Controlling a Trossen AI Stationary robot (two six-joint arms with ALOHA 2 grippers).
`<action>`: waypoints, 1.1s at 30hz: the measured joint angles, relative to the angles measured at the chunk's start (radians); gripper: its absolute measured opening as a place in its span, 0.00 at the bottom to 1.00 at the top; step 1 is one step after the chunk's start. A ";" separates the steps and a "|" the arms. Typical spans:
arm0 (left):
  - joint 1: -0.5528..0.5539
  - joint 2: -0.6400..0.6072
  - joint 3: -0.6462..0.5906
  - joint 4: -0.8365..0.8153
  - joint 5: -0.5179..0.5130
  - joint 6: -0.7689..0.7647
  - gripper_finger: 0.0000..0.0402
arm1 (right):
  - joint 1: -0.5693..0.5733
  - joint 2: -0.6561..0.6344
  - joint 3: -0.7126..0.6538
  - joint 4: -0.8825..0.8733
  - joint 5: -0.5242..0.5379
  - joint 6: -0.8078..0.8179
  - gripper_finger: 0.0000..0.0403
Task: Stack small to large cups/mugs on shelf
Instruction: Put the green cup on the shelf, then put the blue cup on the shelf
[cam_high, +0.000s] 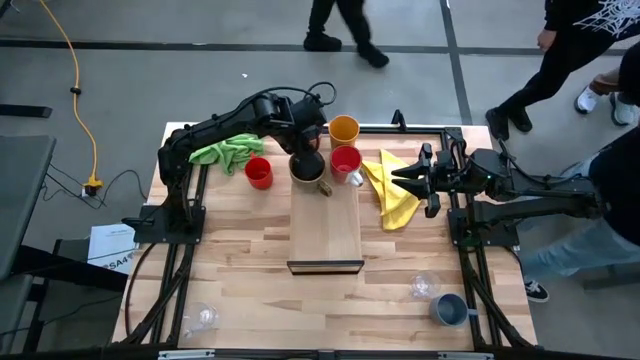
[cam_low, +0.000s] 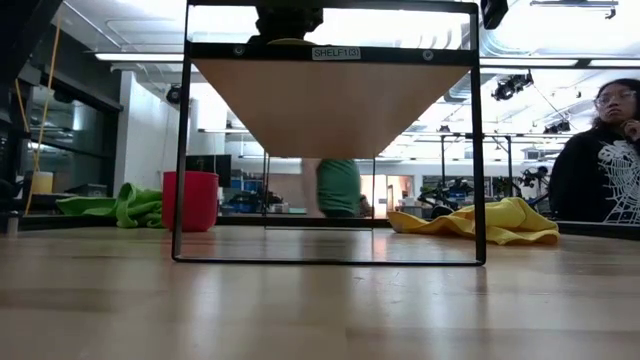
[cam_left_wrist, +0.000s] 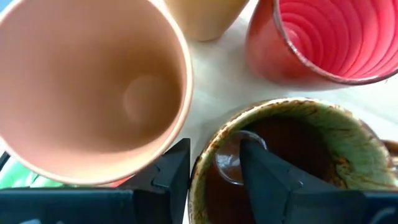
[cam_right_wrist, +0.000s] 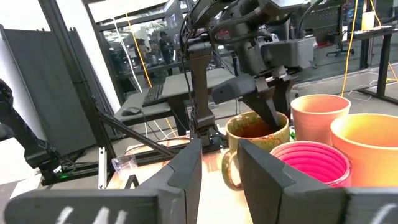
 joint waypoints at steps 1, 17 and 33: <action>0.000 0.000 0.000 0.004 0.006 0.000 0.32 | 0.000 0.000 0.000 0.000 0.000 0.000 0.23; 0.000 0.000 0.000 0.002 0.067 0.019 0.32 | 0.000 0.000 0.000 0.000 0.000 -0.001 0.23; 0.000 0.000 0.000 -0.008 0.063 0.035 0.72 | 0.000 0.000 0.000 0.000 0.000 -0.001 0.23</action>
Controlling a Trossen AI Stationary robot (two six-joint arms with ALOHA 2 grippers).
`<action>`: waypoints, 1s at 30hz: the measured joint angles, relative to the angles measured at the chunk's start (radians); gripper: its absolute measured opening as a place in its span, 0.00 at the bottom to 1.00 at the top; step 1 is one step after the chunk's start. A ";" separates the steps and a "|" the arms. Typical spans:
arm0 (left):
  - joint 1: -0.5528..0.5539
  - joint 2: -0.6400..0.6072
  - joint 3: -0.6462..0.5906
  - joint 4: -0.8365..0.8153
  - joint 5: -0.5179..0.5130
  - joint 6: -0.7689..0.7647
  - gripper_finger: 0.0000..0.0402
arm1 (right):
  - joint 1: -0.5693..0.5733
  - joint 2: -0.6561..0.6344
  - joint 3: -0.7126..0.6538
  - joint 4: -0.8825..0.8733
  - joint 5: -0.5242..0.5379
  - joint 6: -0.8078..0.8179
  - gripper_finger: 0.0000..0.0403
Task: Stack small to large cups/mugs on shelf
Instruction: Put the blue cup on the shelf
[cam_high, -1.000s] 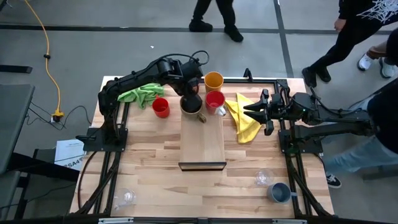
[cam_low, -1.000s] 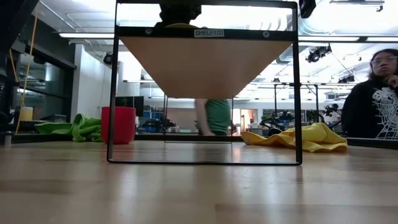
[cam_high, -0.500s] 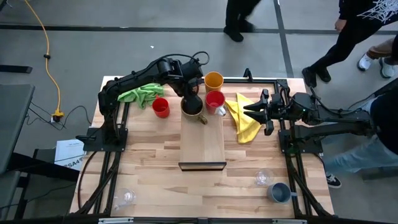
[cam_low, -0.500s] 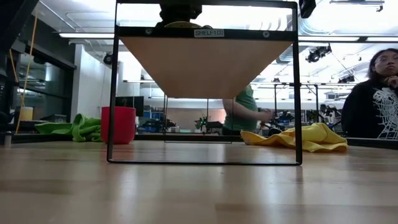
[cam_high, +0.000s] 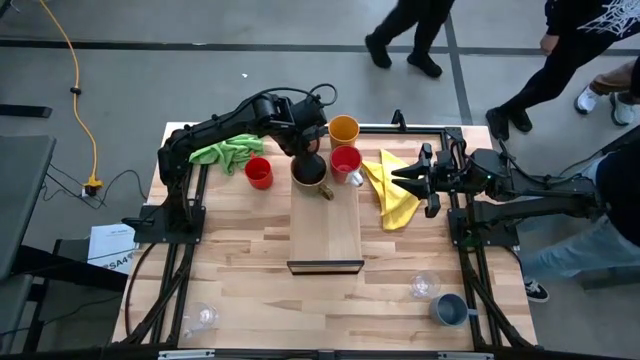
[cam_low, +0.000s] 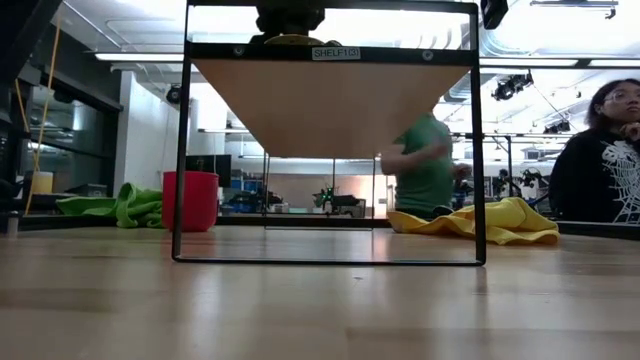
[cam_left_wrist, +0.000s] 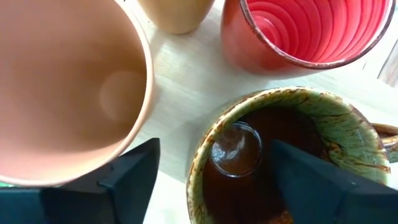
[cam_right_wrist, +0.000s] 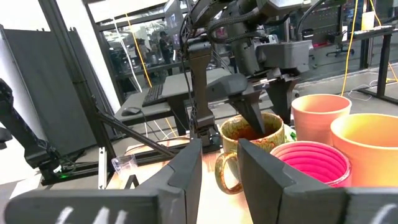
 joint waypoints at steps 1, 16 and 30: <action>0.000 0.000 0.000 -0.001 0.000 0.000 0.74 | 0.000 0.000 0.000 0.000 0.000 0.000 0.23; 0.000 -0.085 0.000 0.016 0.055 -0.010 0.73 | 0.000 0.000 0.000 -0.003 0.000 0.000 0.23; -0.001 -0.232 0.000 0.173 0.103 -0.002 0.70 | 0.000 0.000 0.000 -0.004 0.000 0.000 0.23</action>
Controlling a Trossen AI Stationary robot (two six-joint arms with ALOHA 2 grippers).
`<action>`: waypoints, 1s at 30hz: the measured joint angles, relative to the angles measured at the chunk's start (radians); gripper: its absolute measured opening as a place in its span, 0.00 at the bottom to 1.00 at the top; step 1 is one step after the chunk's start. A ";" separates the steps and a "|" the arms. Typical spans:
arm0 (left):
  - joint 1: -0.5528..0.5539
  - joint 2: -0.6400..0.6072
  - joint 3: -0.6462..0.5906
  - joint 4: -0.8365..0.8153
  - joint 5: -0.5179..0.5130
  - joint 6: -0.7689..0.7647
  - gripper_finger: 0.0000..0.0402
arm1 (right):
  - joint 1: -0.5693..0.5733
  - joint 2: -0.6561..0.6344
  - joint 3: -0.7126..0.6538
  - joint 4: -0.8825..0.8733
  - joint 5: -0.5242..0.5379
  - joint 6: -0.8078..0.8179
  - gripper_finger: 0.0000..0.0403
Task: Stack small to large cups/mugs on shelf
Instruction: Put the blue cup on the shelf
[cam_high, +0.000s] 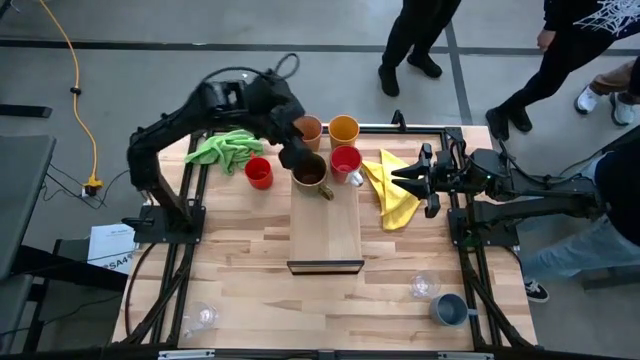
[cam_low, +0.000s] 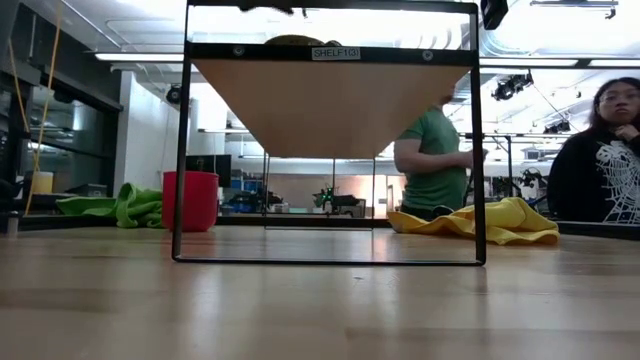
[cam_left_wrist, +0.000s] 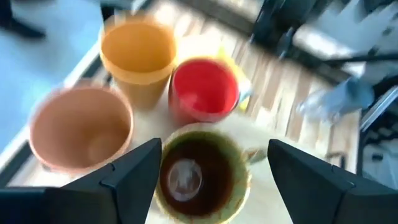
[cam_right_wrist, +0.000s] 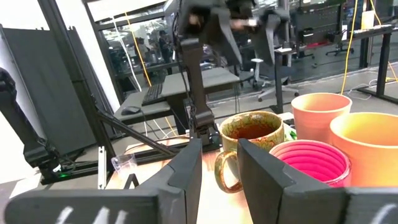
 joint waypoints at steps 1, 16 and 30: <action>-0.002 -0.017 0.000 0.026 0.000 0.002 0.70 | 0.000 0.000 0.000 0.000 0.000 0.000 0.23; -0.099 -0.342 -0.323 0.530 -0.085 0.051 0.70 | 0.000 0.000 0.000 0.000 0.000 0.000 0.23; -0.259 -0.897 -1.318 1.289 -0.118 -0.112 0.70 | 0.000 0.000 0.000 0.002 0.050 0.023 0.23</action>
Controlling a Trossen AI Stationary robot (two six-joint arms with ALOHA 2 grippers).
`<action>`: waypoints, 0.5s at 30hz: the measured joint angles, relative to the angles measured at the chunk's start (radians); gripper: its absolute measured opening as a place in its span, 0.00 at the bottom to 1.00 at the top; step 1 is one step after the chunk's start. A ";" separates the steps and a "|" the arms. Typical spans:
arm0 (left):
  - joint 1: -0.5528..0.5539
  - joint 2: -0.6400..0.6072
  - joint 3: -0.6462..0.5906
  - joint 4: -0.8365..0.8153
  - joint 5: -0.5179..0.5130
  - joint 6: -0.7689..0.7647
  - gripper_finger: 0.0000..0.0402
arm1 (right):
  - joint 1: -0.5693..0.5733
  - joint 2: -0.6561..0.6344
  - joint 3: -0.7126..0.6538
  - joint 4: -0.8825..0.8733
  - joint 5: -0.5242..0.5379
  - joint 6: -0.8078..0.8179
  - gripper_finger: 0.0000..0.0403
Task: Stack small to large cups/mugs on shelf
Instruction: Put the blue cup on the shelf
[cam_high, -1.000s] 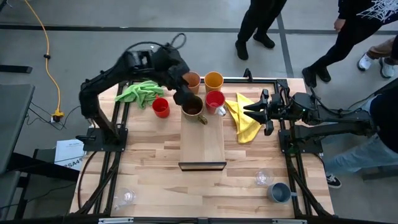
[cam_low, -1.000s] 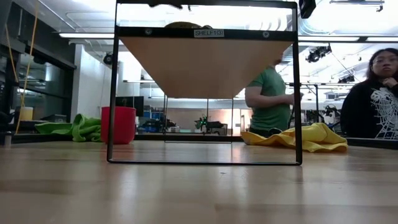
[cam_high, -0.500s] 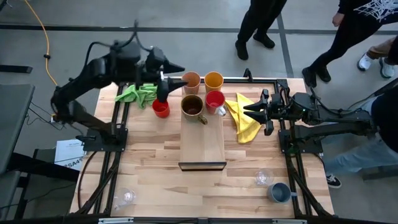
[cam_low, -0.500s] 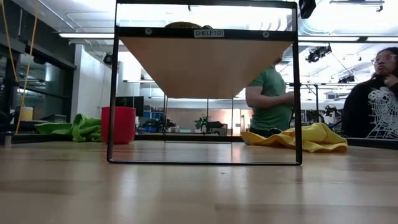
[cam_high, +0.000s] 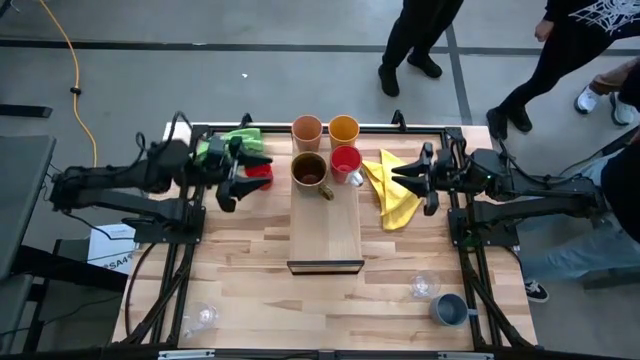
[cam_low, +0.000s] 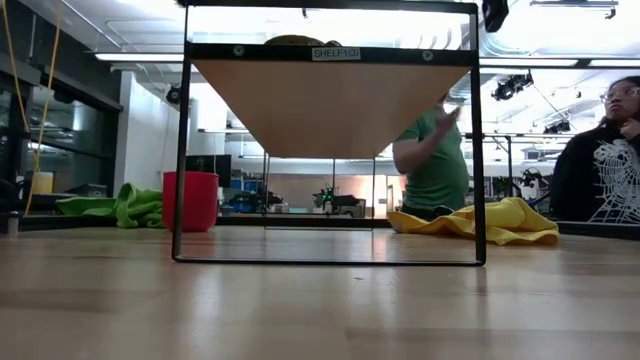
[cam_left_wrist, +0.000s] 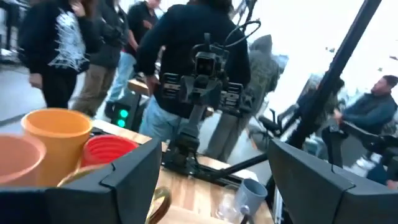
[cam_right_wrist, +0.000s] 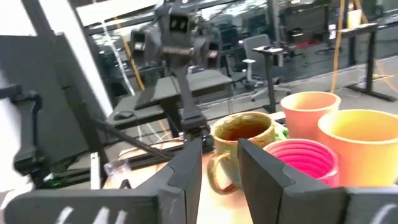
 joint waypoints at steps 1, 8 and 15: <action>-0.008 -0.028 -0.041 0.018 -0.024 -0.001 0.70 | 0.000 0.000 0.000 0.000 0.007 -0.003 0.23; -0.015 -0.144 -0.172 -0.004 -0.048 -0.016 0.70 | 0.000 0.000 0.000 0.006 0.039 -0.024 0.23; -0.016 -0.147 -0.172 -0.024 -0.045 -0.098 0.70 | 0.000 0.000 0.000 0.007 0.047 0.020 0.23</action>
